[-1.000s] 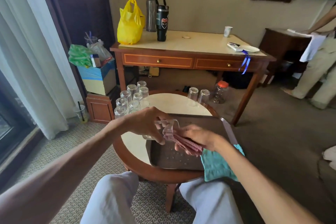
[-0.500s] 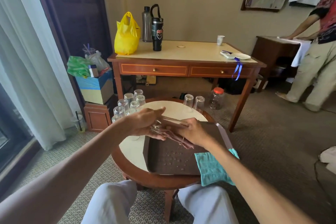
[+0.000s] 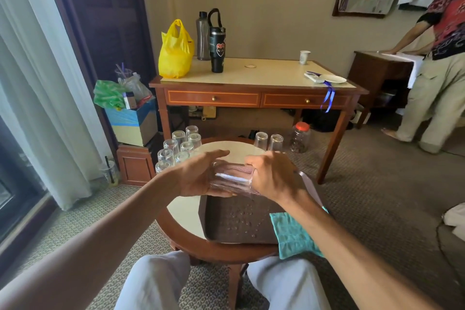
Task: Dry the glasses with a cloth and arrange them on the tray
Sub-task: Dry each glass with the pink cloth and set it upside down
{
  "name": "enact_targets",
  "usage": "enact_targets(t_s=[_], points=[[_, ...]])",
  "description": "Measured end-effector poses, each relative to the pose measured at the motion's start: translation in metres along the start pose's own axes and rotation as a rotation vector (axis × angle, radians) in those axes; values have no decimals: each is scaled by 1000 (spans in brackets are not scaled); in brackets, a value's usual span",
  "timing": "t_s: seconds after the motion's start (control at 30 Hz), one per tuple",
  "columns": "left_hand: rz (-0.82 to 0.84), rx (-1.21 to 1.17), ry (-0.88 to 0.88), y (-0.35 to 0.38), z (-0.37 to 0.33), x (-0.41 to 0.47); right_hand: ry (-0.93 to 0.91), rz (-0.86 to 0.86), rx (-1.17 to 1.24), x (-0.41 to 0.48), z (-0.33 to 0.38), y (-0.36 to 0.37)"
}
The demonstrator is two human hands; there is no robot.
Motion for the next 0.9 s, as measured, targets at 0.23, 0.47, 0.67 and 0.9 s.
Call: enact_targets(t_s=[0.23,0.47,0.67,0.9], points=[[-196,42,127,12,-7,-9,244,87,82,-2,-24,40],[-460,478,610,8,-17,-17,1096,516,1132,-7,-12,69],[-128,103,393,-3,-6,-8,516,261,300,2,-19,58],[-215,78,161,-8,-3,-7,57,39,-13,27,15,10]])
Point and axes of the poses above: each hand's wrist, its own x-axis towards the middle knuckle, its own y-axis out of the palm, z = x × y, the point moved 2 cm from there along x, towards the middle knuckle, and after that the axes turned 9 degrees about -y, right-handed, at the moved point
